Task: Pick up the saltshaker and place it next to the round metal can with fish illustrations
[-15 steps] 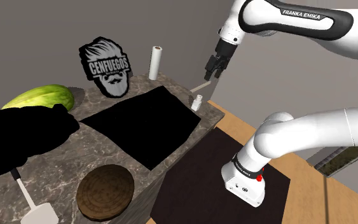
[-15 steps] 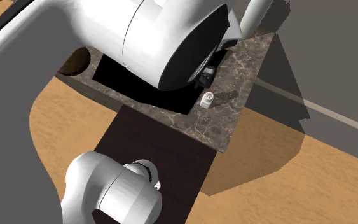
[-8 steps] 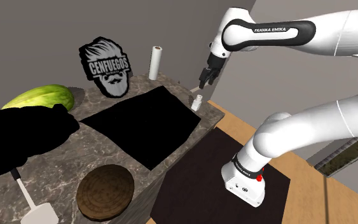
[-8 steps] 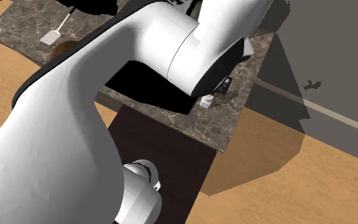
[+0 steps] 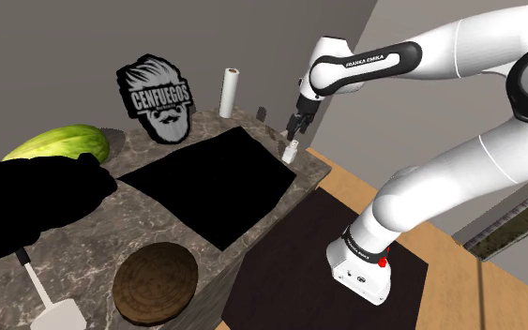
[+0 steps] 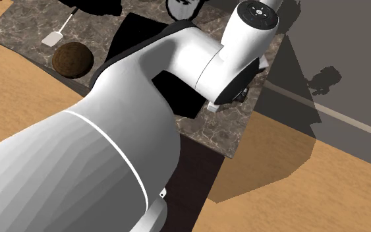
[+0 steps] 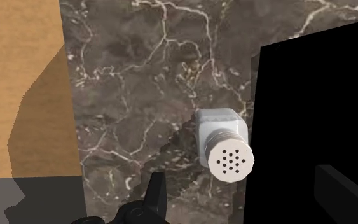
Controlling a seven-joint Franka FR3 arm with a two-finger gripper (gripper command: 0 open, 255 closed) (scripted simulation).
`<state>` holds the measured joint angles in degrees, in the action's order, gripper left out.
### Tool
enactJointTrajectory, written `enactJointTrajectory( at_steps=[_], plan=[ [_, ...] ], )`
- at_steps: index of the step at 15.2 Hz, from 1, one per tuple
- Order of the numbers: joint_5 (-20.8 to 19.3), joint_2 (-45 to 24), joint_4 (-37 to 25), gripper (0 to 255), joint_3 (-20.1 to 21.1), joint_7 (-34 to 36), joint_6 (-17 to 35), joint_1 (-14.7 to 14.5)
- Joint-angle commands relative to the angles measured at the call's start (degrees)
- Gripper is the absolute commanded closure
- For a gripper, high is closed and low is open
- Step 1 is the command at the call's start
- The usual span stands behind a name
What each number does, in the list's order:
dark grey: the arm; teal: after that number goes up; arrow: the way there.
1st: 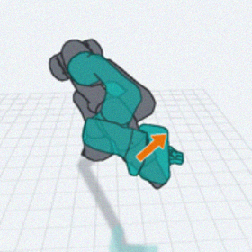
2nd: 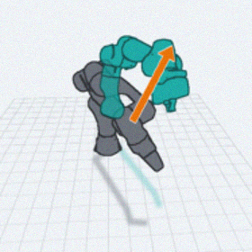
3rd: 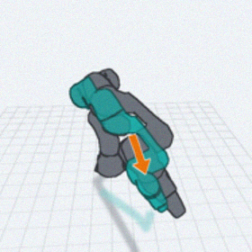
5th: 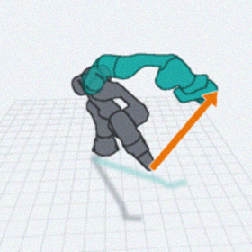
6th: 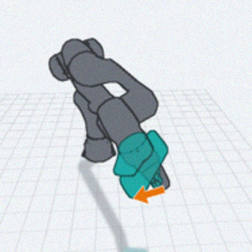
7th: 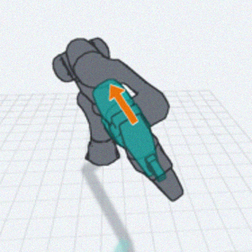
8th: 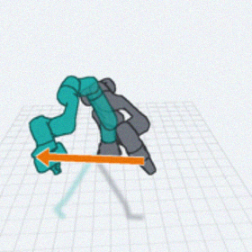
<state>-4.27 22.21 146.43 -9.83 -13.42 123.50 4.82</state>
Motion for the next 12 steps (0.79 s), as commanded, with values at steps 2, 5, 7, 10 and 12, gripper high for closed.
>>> enactJointTrajectory(
  at_steps=[2, 5, 7, 10, 12],
  plan=[
    [-0.04, -1.49, 1.43, 0, -0.24, -0.18, 2.96, 0.01],
    [0.02, -2.72, 2.54, 0, -0.40, -0.27, 5.29, -0.03],
    [0.02, -2.71, 2.54, 0, -0.40, -0.27, 5.29, -0.03],
    [0.02, -2.72, 2.54, 0, -0.40, -0.27, 5.29, -0.03],
    [0.02, -2.71, 2.54, 0, -0.40, -0.27, 5.28, -0.03]
  ],
)
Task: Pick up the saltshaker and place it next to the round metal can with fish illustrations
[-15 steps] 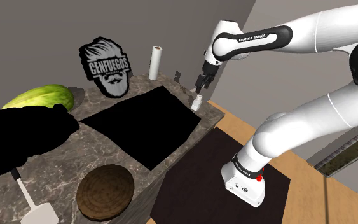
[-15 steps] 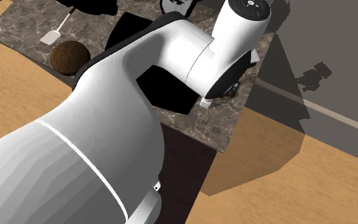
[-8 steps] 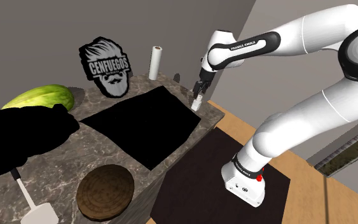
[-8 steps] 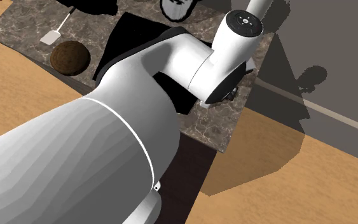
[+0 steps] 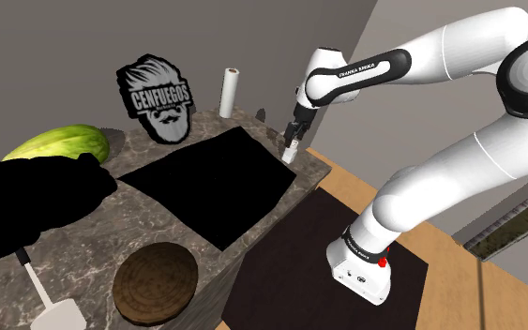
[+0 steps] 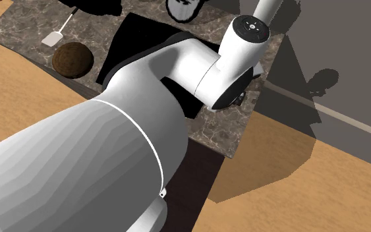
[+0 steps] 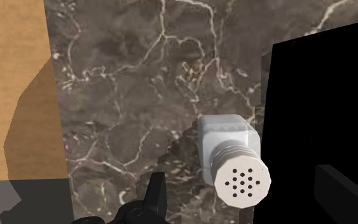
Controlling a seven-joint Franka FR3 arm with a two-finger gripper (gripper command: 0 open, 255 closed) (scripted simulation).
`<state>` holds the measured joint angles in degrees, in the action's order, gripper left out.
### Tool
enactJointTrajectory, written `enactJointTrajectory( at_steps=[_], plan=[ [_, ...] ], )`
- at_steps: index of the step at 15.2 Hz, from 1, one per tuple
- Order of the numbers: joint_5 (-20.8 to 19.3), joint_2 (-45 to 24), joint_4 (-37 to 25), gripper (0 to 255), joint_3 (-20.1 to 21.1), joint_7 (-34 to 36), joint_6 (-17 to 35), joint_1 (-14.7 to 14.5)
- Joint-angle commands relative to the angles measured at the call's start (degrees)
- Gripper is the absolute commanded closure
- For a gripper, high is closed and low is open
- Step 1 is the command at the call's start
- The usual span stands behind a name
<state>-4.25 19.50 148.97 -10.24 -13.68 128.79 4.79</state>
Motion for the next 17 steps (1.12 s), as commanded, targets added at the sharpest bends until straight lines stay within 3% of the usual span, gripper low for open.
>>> enactJointTrajectory(
  at_steps=[1, 10, 17],
  plan=[
    [0.00, 0.00, 0.00, 255, 0.00, 0.00, 0.00, 0.00],
    [0.00, 0.00, 0.01, 255, 0.00, 0.00, 0.01, 0.00],
    [-0.10, 3.16, -3.10, 255, 0.43, 0.21, -6.25, 0.07]
  ],
)
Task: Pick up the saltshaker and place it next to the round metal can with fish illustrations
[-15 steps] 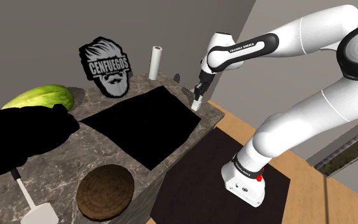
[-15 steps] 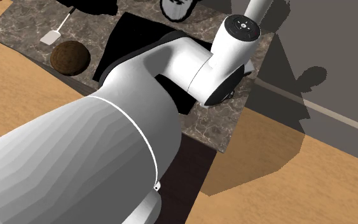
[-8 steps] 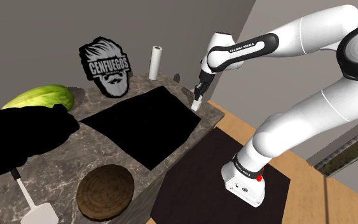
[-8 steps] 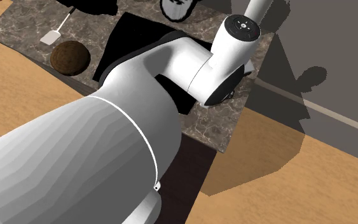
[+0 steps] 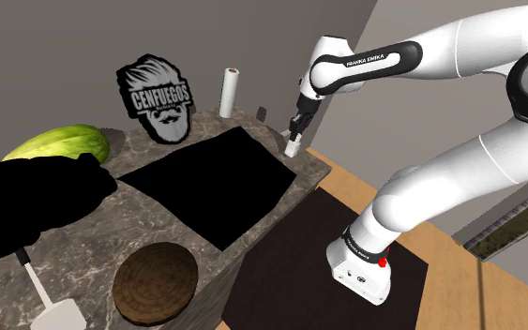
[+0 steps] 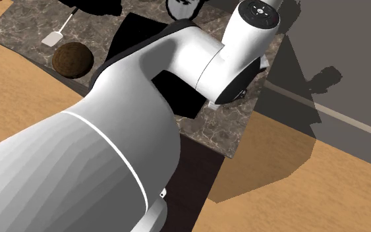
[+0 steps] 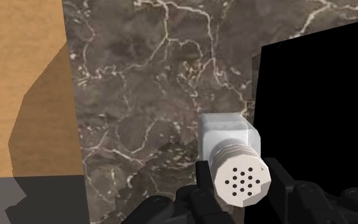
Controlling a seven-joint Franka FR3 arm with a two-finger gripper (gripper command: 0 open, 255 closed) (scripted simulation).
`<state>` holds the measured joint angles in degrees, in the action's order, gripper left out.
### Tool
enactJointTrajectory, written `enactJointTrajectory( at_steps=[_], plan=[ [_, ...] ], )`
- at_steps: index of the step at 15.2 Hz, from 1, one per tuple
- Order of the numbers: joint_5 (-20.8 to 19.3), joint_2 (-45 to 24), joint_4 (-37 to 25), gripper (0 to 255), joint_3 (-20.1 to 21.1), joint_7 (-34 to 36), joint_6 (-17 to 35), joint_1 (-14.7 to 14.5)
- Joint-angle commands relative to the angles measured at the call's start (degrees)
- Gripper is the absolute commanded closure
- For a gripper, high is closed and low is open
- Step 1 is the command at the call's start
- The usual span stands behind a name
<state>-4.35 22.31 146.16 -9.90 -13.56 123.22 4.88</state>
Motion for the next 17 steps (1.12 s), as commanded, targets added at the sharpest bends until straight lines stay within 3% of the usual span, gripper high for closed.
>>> enactJointTrajectory(
  at_steps=[1, 17],
  plan=[
    [0.01, 0.74, -0.79, 255, 0.16, 0.11, -1.55, -0.02],
    [0.24, 4.66, -10.19, 255, 1.01, 0.27, -14.87, -0.11]
  ],
)
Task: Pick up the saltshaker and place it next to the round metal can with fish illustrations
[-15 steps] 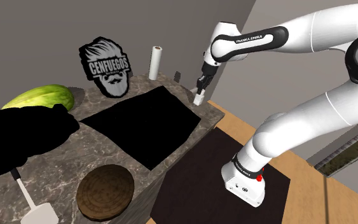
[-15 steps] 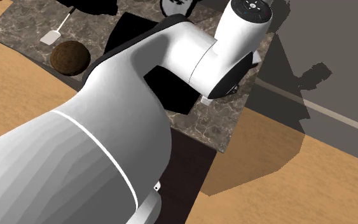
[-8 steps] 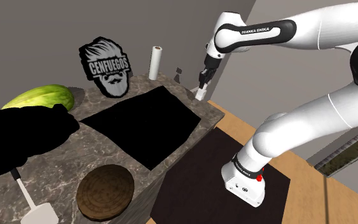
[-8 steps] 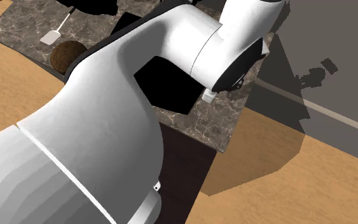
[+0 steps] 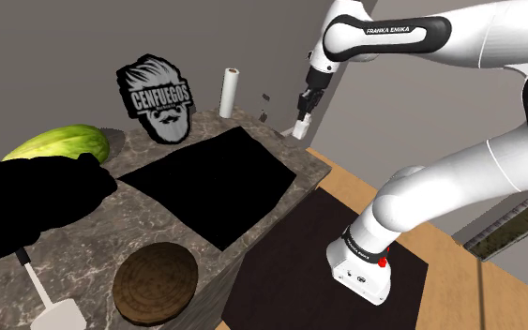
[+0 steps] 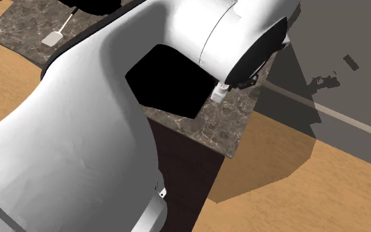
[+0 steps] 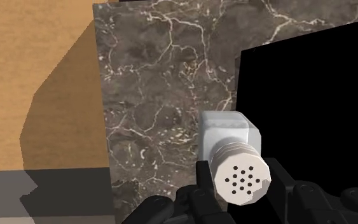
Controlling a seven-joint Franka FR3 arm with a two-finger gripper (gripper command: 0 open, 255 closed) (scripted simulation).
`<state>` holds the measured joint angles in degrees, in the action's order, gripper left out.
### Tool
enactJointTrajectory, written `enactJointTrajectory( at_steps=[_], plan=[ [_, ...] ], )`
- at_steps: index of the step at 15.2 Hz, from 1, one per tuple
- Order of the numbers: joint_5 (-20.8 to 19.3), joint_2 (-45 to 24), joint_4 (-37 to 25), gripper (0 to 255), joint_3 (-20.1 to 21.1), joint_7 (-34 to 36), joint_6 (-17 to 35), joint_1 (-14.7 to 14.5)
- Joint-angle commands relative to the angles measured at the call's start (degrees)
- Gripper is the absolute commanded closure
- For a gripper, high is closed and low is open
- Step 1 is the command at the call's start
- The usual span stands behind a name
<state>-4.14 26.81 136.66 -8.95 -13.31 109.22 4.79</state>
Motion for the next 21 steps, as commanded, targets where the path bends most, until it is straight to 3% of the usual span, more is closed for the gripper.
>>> enactJointTrajectory(
  at_steps=[1, 8, 21],
  plan=[
    [0.06, 0.27, -1.37, 255, 0.11, 0.02, -1.67, -0.03],
    [0.22, 0.70, -5.85, 255, 0.38, 0.00, -6.58, -0.12],
    [6.91, -0.93, -7.05, 255, 14.18, 18.02, -6.21, -7.39]
  ],
)
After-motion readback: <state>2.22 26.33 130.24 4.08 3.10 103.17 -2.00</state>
